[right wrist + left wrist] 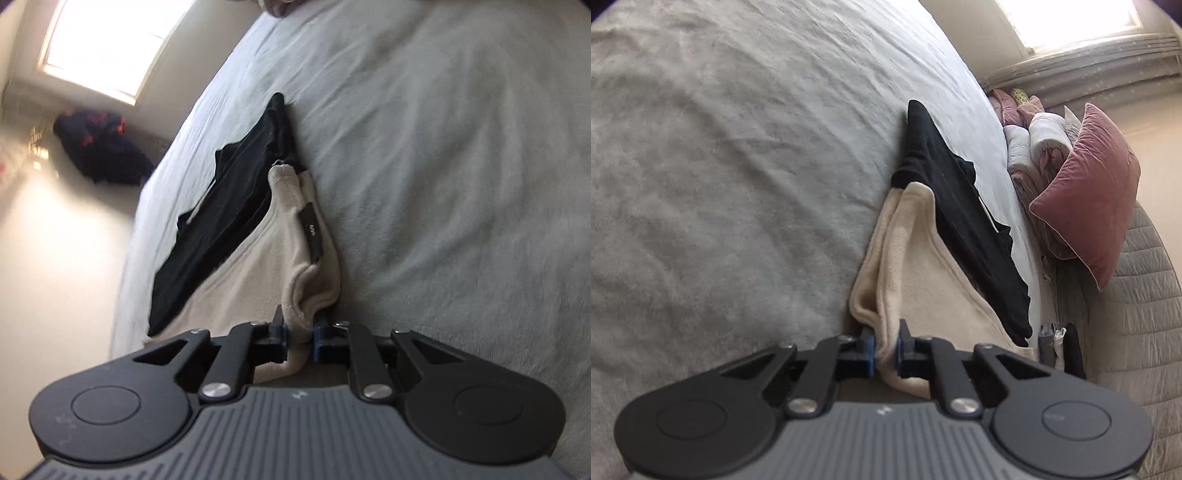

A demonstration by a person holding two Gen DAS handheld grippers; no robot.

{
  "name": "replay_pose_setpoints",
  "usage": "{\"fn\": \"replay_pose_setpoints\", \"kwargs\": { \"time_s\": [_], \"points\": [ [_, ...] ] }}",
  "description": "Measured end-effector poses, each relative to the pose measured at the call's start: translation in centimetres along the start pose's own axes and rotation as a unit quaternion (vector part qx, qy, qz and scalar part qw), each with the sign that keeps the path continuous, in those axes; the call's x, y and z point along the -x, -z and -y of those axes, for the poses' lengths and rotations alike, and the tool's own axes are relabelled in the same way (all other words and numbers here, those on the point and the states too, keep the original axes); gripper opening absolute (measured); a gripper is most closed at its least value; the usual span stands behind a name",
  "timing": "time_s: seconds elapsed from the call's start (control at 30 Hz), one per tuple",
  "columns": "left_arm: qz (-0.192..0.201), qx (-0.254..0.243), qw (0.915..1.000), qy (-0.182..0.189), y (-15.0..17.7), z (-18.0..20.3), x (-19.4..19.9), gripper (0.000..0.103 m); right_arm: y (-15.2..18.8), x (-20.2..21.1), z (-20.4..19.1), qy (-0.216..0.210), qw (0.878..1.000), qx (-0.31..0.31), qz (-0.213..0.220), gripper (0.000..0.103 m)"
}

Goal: Fold clothes
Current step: 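Grasp the beige sweatshirt side edge with both grippers and fold it over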

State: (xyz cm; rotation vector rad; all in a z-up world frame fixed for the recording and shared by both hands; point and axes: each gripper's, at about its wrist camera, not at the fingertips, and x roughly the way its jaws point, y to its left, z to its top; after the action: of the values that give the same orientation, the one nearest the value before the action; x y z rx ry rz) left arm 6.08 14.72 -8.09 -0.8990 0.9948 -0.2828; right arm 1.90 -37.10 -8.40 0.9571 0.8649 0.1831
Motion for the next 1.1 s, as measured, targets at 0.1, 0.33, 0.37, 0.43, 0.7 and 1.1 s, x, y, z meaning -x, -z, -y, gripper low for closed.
{"fn": "replay_pose_setpoints", "kwargs": {
  "time_s": [0.1,0.33,0.37,0.43,0.7,1.1],
  "points": [
    [-0.005,0.010,0.9999,-0.004,-0.1,0.1,0.2,0.009,-0.1,0.6,0.2,-0.018,1.000,-0.025,0.003,0.015],
    [-0.007,0.027,0.9996,0.009,0.0,0.4,1.4,0.009,-0.4,2.3,0.0,-0.053,0.997,-0.058,0.006,0.014],
    [-0.007,0.026,0.9996,0.011,0.1,0.5,1.6,0.009,-0.3,2.5,0.0,-0.055,0.997,-0.059,0.006,0.014],
    [-0.006,0.021,0.9997,0.011,0.3,0.7,2.1,0.009,-0.1,2.6,0.0,-0.056,0.996,-0.062,0.004,0.014],
    [-0.018,0.003,0.9998,0.006,1.7,0.5,3.0,0.008,0.6,3.2,0.4,-0.063,0.996,-0.067,-0.004,0.013],
    [-0.061,-0.040,0.9973,0.014,4.2,0.8,5.9,0.008,1.6,5.7,0.9,-0.067,0.996,-0.053,-0.029,0.012]
  ]
}}
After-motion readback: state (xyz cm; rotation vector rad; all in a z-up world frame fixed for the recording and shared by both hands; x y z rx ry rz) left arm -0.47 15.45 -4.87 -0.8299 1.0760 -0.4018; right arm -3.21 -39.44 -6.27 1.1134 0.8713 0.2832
